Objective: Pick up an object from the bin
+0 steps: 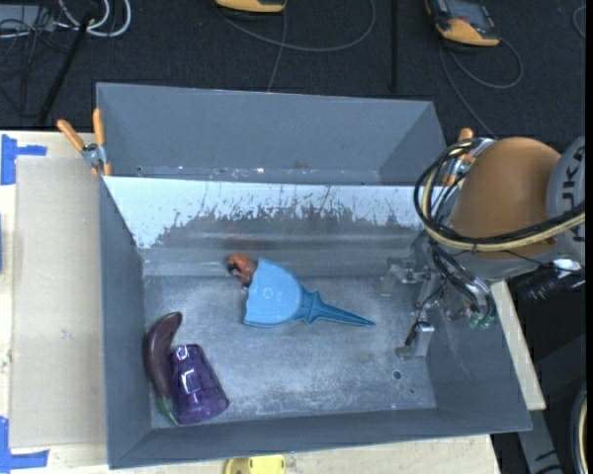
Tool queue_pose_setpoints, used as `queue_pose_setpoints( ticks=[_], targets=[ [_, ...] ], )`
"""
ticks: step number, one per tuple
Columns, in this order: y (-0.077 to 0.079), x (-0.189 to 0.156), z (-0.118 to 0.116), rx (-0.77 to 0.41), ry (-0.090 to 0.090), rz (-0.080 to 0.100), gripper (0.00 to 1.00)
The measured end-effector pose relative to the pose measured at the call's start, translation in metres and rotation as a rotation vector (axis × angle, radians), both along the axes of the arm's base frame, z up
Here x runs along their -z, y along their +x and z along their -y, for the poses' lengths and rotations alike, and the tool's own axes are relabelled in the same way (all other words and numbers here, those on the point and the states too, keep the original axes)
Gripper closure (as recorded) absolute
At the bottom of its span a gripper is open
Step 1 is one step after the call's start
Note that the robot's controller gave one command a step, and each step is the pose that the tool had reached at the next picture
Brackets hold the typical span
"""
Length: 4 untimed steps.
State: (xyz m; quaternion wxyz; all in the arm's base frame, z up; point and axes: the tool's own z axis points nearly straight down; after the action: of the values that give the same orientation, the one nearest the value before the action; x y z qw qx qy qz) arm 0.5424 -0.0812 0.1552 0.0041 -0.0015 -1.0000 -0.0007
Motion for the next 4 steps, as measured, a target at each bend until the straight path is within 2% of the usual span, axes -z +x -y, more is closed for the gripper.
queue_pose_setpoints(
  ticks=[1, 2, 3, 4],
  targets=[
    [0.002, -0.005, 0.000, -0.002, -0.001, 0.007, 0.00],
    [0.019, -0.027, -0.044, 0.040, -0.003, 0.007, 0.00],
    [0.031, -0.007, -0.068, 0.038, 0.004, 0.016, 0.00],
    [0.067, 0.055, -0.112, 0.015, 0.000, 0.011, 1.00]
  ],
)
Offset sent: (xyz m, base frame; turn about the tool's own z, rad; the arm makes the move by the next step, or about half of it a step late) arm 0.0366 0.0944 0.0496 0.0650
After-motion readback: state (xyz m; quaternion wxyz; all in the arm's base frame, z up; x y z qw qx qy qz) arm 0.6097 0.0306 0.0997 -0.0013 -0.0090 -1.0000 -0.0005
